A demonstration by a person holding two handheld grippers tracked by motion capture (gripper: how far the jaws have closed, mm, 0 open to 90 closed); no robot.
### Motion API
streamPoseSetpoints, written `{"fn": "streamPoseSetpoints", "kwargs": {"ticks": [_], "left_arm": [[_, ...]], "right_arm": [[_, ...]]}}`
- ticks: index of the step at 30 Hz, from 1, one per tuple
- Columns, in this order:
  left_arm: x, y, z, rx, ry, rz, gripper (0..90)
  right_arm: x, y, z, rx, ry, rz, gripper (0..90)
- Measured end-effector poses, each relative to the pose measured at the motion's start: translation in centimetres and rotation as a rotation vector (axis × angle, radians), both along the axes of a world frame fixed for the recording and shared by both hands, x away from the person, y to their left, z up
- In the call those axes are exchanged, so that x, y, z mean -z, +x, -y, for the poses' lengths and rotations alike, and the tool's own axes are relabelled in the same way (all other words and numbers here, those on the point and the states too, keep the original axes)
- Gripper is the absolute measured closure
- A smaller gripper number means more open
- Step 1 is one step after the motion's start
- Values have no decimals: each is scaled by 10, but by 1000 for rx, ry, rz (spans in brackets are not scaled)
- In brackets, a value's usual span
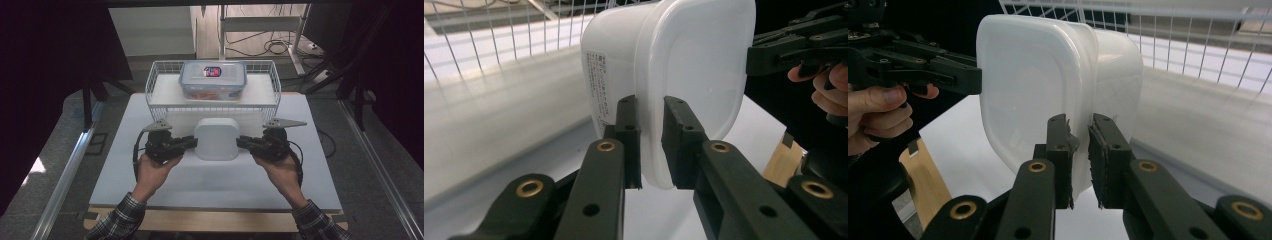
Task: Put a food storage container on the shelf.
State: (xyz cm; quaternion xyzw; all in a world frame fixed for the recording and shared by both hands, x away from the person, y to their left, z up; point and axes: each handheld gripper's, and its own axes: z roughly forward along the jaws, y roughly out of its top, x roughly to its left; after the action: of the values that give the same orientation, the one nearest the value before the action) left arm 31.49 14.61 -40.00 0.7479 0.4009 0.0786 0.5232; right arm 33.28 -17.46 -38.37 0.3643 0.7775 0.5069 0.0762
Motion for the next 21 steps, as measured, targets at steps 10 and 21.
{"fn": "streamPoseSetpoints", "kwargs": {"ticks": [10,21], "left_arm": [[-32,6,-3,-7,6,53,788],[-68,15,-7,-20,8,93,787]], "right_arm": [[-28,6,-3,3,14,47,793],[-61,16,-8,7,30,98,792]]}}
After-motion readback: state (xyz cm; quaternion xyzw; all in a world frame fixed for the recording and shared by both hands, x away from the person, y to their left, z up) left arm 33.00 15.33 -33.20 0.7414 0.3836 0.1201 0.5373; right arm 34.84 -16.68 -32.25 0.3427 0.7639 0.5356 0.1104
